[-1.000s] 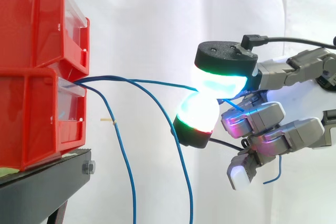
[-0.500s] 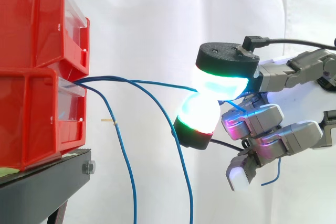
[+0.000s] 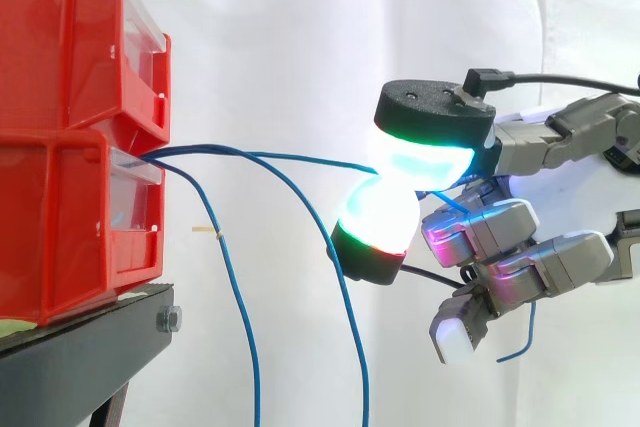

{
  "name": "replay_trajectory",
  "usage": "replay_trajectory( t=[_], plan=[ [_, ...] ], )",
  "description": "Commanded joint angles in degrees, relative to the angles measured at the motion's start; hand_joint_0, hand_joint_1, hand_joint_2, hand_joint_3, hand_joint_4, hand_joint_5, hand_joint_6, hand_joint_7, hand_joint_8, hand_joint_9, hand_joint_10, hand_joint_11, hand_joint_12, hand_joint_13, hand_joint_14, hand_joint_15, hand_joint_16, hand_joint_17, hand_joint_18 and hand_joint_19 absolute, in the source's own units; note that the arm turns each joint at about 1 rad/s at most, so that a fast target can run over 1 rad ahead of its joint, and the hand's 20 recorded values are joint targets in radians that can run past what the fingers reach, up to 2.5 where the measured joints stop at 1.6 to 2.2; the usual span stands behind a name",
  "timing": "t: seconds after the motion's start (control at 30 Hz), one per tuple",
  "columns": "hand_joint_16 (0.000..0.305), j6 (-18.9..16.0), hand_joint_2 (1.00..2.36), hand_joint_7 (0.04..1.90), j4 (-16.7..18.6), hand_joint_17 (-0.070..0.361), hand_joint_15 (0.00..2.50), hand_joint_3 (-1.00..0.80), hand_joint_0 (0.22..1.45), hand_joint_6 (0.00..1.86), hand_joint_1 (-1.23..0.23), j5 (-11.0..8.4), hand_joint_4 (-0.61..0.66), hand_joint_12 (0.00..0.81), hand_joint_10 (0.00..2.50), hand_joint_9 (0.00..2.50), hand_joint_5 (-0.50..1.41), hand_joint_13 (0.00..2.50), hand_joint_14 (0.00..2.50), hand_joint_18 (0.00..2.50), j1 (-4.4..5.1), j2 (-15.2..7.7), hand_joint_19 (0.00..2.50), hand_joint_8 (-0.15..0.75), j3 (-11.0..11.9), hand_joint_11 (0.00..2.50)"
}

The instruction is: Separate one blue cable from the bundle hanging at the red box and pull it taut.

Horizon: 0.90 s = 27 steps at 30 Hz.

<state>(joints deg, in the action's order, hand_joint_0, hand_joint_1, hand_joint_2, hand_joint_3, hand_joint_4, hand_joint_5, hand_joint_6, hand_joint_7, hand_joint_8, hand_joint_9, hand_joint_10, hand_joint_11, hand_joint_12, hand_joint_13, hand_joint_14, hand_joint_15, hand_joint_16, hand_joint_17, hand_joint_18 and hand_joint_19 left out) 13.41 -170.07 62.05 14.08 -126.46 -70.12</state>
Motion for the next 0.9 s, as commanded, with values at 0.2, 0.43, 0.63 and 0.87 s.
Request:
replay_trajectory(
  t=[0.2, 0.43, 0.63, 0.87],
  plan=[
    [0.053, 0.04, 1.0, 0.88, 0.0, 0.119, 1.15, -0.5, 0.55, 0.95, -0.6, 0.0, 0.12, 0.282, 1.15, 0.72, -0.25, 1.3, 0.7, 0.7, -0.01, -0.01, 0.65, 0.242, -0.01, 1.31],
    [0.056, 0.04, 1.0, 0.87, 0.0, 0.127, 1.08, -0.5, 0.5, 0.95, -0.58, 0.0, 0.14, 0.301, 1.23, 0.71, -0.25, 1.3, 0.76, 0.71, -0.01, 0.08, 0.64, 0.258, -0.01, 1.24],
    [0.051, 0.04, 1.0, 0.91, 0.0, 0.116, 1.17, -0.5, 0.62, 0.94, -0.51, 0.0, 0.1, 0.261, 1.06, 0.74, -0.25, 1.31, 0.66, 0.68, -0.01, -0.01, 0.65, 0.226, -0.01, 1.35],
    [0.052, -0.05, 1.01, 0.93, 0.0, 0.116, 1.17, -0.34, 0.64, 0.96, -0.57, 0.0, 0.09, 0.263, 1.05, 0.75, -0.25, 1.31, 0.67, 0.68, -0.01, -0.01, 0.66, 0.232, -0.01, 1.38]
  ],
)
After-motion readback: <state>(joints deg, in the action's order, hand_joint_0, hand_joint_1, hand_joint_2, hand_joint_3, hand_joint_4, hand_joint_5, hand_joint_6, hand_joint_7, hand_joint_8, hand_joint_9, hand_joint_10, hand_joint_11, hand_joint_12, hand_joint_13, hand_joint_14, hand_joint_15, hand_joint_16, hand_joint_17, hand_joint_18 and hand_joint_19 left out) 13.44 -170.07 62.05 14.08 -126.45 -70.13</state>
